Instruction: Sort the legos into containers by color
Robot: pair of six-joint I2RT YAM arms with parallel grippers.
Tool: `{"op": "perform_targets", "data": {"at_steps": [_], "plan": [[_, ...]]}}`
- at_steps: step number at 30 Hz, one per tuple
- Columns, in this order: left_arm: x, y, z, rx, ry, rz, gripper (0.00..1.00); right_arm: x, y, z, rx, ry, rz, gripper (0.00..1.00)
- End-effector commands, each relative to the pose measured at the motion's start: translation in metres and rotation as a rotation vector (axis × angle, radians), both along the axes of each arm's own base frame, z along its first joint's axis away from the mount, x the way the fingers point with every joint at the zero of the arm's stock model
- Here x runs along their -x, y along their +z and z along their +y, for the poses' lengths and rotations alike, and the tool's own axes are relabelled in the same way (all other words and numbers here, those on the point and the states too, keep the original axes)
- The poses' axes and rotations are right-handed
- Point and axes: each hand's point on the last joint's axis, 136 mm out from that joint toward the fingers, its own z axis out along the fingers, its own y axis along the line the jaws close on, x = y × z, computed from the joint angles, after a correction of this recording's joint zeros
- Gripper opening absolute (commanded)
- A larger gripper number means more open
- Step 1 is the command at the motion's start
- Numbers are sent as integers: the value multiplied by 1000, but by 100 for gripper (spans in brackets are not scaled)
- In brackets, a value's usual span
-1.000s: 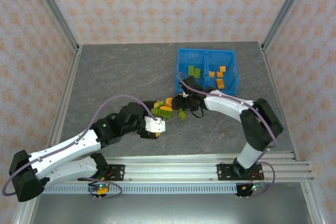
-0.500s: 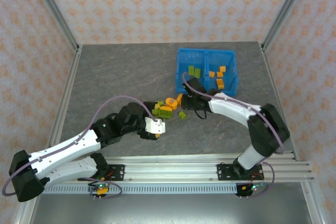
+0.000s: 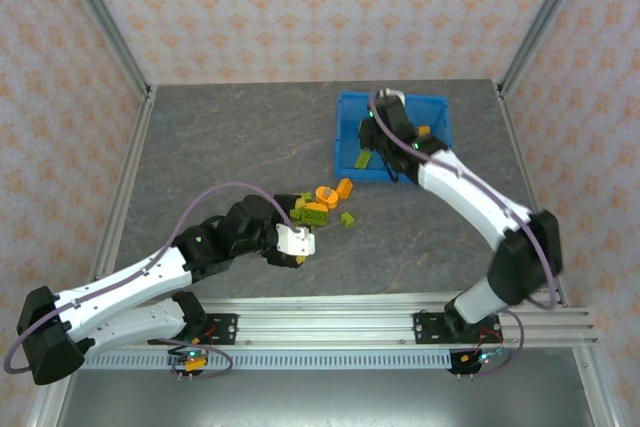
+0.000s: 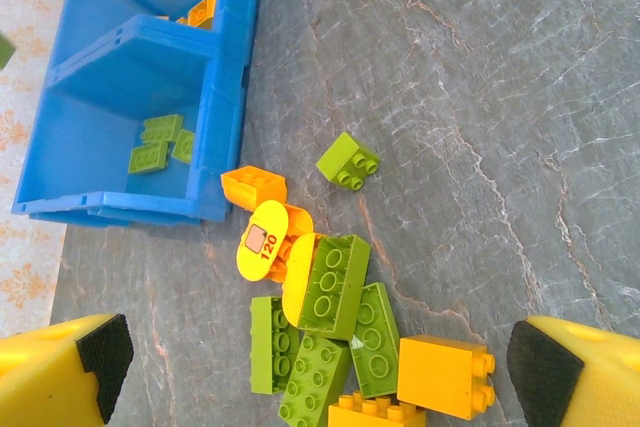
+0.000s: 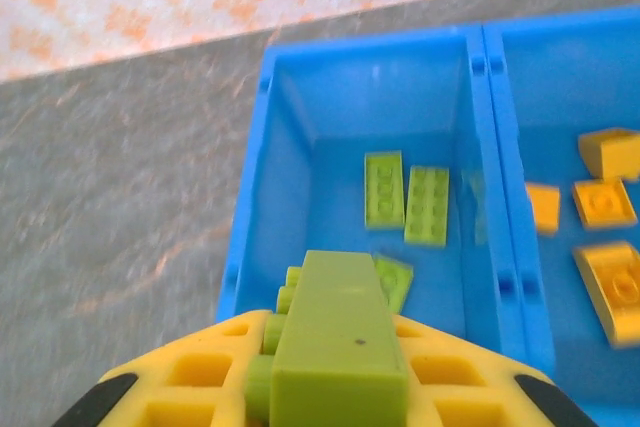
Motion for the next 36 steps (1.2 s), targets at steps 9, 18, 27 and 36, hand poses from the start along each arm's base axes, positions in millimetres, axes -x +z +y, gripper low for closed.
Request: {"op": "perform_targets", "data": {"at_steps": [9,18,27,36], "plan": [[-1,5,9,-10,6,-64,100,-85,-97,27,-172,-70,250,20],[0,8,11,-3,2,-79,100,-84,-123,26,-175,-111,323,48],[3,4,7,-10,-23,-54,100,-34,-54,13,-149,-37,217,49],[7,5,5,-10,-42,-42,100,136,-61,50,15,408,226,61]]}}
